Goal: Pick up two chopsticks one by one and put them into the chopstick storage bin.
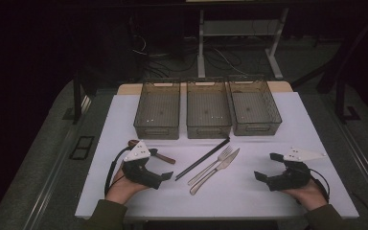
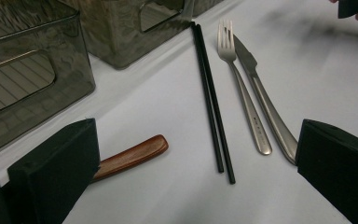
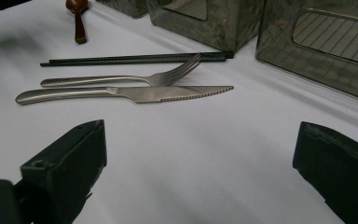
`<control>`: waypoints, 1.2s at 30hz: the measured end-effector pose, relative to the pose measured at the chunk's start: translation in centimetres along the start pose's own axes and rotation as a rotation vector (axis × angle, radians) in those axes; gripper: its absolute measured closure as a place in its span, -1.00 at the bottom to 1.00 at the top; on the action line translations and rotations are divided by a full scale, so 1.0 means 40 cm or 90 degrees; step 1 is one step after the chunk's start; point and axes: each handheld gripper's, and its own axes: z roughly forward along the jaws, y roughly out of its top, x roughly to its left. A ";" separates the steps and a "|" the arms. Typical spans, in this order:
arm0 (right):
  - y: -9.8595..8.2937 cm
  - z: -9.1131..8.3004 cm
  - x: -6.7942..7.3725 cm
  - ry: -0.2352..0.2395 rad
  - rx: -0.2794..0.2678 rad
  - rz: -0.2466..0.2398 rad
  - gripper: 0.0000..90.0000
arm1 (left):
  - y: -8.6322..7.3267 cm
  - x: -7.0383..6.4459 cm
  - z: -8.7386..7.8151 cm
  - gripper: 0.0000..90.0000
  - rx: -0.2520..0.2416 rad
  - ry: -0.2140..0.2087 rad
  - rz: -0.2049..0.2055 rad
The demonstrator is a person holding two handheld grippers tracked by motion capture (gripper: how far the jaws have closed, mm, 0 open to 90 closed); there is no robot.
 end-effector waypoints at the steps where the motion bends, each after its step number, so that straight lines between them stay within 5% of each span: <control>1: 0.000 -0.002 -0.001 0.000 -0.002 0.003 -0.95 | 0.000 0.001 0.001 -1.00 -0.001 -0.001 -0.001; 36: -0.002 -0.007 -0.002 0.019 -0.005 0.019 -0.95 | 0.058 -0.002 0.065 -1.00 -0.014 -0.010 0.005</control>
